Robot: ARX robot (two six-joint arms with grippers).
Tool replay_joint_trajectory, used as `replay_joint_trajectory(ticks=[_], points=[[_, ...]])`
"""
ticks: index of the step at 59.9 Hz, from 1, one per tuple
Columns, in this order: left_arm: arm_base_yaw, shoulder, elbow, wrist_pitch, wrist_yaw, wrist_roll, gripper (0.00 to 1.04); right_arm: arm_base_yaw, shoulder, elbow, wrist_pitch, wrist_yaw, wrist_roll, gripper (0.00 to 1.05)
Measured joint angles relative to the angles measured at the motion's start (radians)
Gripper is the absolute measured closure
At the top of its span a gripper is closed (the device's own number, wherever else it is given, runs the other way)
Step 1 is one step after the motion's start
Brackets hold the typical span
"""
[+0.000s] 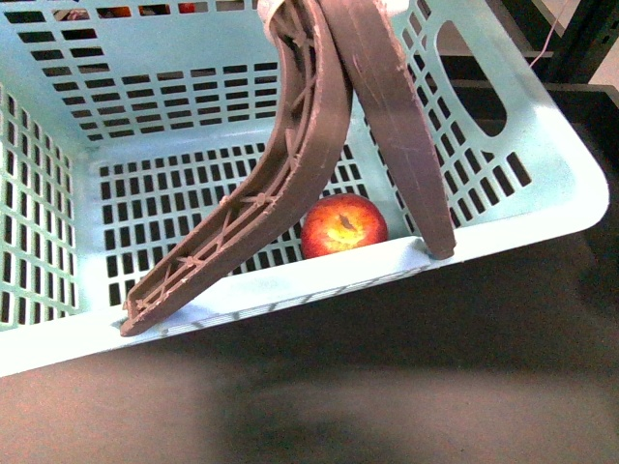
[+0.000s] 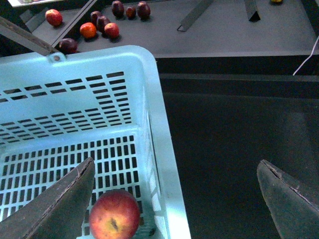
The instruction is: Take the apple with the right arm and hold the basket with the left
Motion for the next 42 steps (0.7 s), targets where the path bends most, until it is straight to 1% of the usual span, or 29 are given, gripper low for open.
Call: replay_joint_trajectory(ticks=[9,11,12,14,15,18,22,23,24,34,35,42], points=[[0.002,0.0,0.0,0.0,-0.001,-0.001,0.79,0.001,0.0,0.0,0.0,-0.001,0.0,0.09],[0.002,0.0,0.0,0.0,0.0,-0.001,0.79,0.009,0.007,-0.017,0.054,0.054,-0.023,0.12],[0.002,0.0,0.0,0.0,0.0,-0.001,0.79,0.01,0.007,-0.052,0.155,0.13,-0.053,0.17],[0.002,0.0,0.0,0.0,0.001,-0.001,0.79,0.005,0.004,-0.106,0.28,0.203,-0.092,0.24],[0.002,0.0,0.0,0.0,0.002,-0.001,0.79,-0.008,-0.009,-0.151,0.36,0.222,-0.113,0.3],[0.002,0.0,0.0,0.0,0.001,-0.001,0.79,-0.037,-0.043,-0.208,0.425,0.22,-0.134,0.39],[0.002,0.0,0.0,0.0,-0.002,0.0,0.79,-0.063,-0.09,-0.256,0.441,0.197,-0.148,0.5],[0.002,0.0,0.0,0.0,-0.002,0.0,0.79,-0.072,-0.108,-0.274,0.442,0.187,-0.151,0.54],[0.002,0.0,0.0,0.0,-0.002,0.0,0.79,-0.074,-0.111,-0.277,0.442,0.182,-0.153,0.55],[0.002,0.0,0.0,0.0,-0.002,0.0,0.79,-0.133,-0.201,-0.368,0.436,0.126,-0.167,0.81],[0.002,0.0,0.0,0.0,-0.002,0.0,0.79,-0.142,-0.217,-0.38,0.432,0.117,-0.168,0.86],[0.002,0.0,0.0,0.0,-0.002,0.001,0.79,-0.174,-0.278,-0.422,0.415,0.085,-0.174,1.03]])
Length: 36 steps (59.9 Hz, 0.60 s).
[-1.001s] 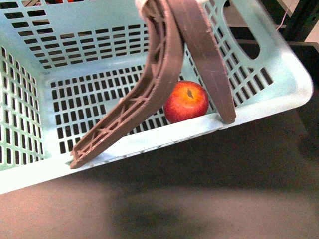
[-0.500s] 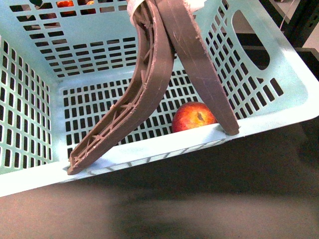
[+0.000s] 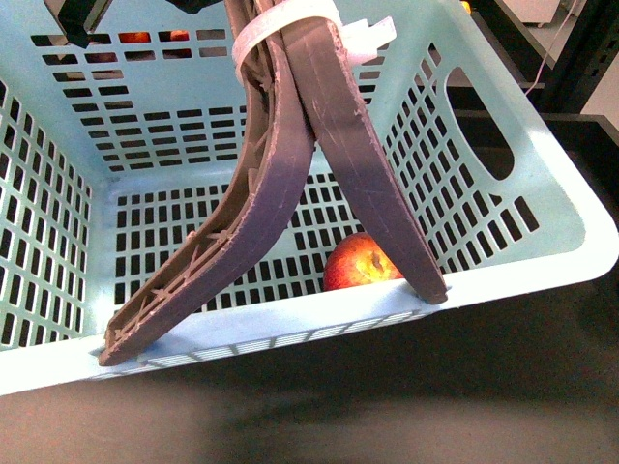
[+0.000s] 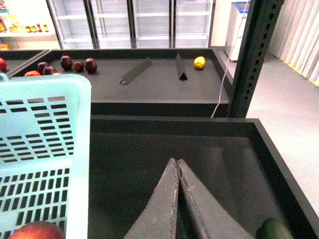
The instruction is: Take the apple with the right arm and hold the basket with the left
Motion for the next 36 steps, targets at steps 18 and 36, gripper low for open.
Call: replay_joint_trajectory(ticks=[18,36], points=[[0.0,0.0,0.0,0.0,0.0,-0.001,0.79,-0.069,-0.171,-0.086,-0.089,-0.066,0.0,1.03],[0.0,0.0,0.0,0.0,0.0,0.001,0.79,-0.168,-0.32,-0.143,-0.174,-0.162,0.0,1.03]])
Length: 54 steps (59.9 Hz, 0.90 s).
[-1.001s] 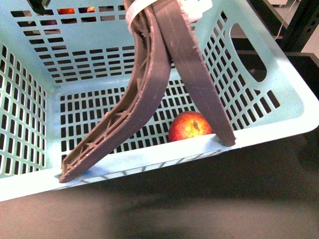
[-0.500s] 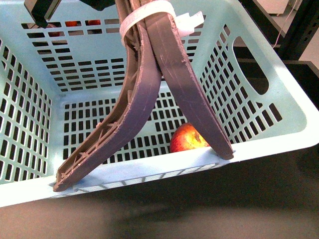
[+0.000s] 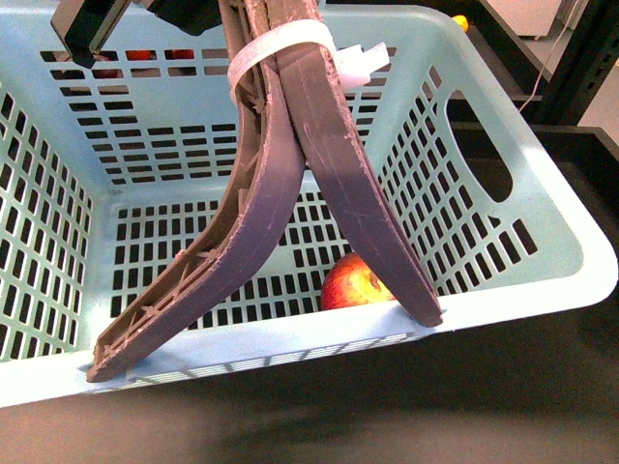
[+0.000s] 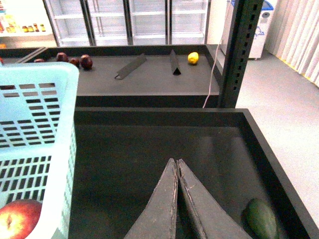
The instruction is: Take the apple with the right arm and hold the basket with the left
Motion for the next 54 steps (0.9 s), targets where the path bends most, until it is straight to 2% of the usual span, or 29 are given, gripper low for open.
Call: replay_joint_trajectory(ticks=[5,54], points=[[0.0,0.0,0.0,0.0,0.0,0.0,0.79,0.0,-0.022,-0.011,0.001,0.001,0.0,1.03],[0.0,0.0,0.0,0.0,0.0,0.001,0.79,-0.002,-0.374,-0.011,-0.339,-0.001,0.0,1.03]])
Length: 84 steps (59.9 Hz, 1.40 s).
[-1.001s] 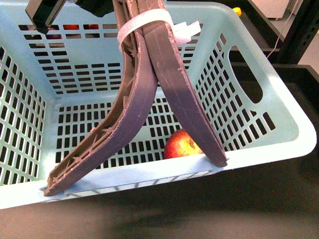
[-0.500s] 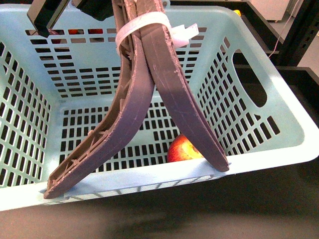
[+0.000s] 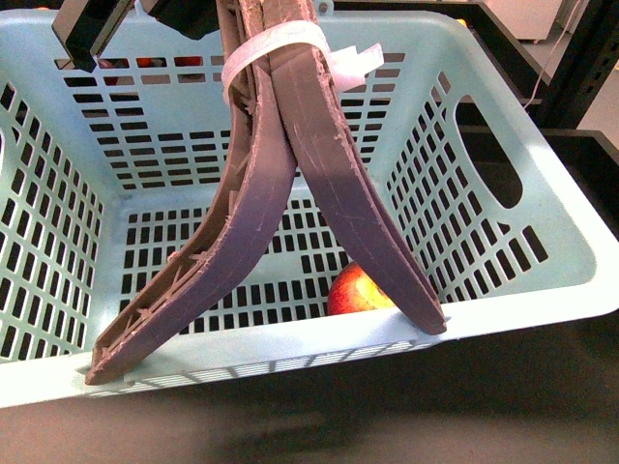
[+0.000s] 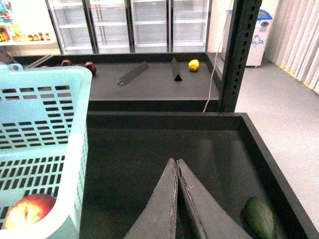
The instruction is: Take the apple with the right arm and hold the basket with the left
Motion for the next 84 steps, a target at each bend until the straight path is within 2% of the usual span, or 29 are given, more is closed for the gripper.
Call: replay_joint_trajectory(ticks=[5,11,28,30,35,43,50,57,70,73,75,78,84], points=[[0.0,0.0,0.0,0.0,0.0,0.0,0.79,0.0,-0.016,0.0,-0.016,0.0,0.0,1.03],[0.0,0.0,0.0,0.0,0.0,0.0,0.79,0.0,-0.14,0.0,-0.172,0.001,0.0,1.03],[0.0,0.0,0.0,0.0,0.0,0.001,0.79,0.0,-0.186,0.0,-0.192,0.0,0.0,1.02],[0.0,0.0,0.0,0.0,0.0,0.001,0.79,0.0,-0.187,0.0,-0.192,0.0,0.0,0.98],[0.0,0.0,0.0,0.0,0.0,0.002,0.79,0.0,-0.187,0.0,-0.192,0.0,0.0,0.79],[0.0,0.0,0.0,0.0,0.0,0.002,0.79,0.0,-0.187,0.0,-0.192,0.0,0.0,0.58],[0.0,0.0,0.0,0.0,-0.001,0.002,0.79,0.0,-0.187,0.0,-0.192,0.0,0.0,0.27],[0.0,0.0,0.0,0.0,0.0,0.002,0.79,0.0,-0.187,0.0,-0.192,0.0,0.0,0.08],[0.0,0.0,0.0,0.0,0.0,0.002,0.79,0.0,-0.187,0.0,-0.192,0.0,0.0,0.09],[-0.012,0.006,0.022,-0.056,-0.085,-0.021,0.79,0.0,-0.187,0.0,-0.192,0.0,0.0,0.09],[-0.022,0.011,0.053,-0.131,-0.201,-0.071,0.79,0.0,-0.187,0.0,-0.192,0.0,0.0,0.09],[-0.028,0.012,0.063,-0.175,-0.303,-0.169,0.8,0.0,-0.187,0.0,-0.192,-0.002,0.0,0.09],[-0.02,0.011,0.061,-0.175,-0.365,-0.293,0.8,0.0,-0.188,0.0,-0.192,-0.001,0.0,0.09]])
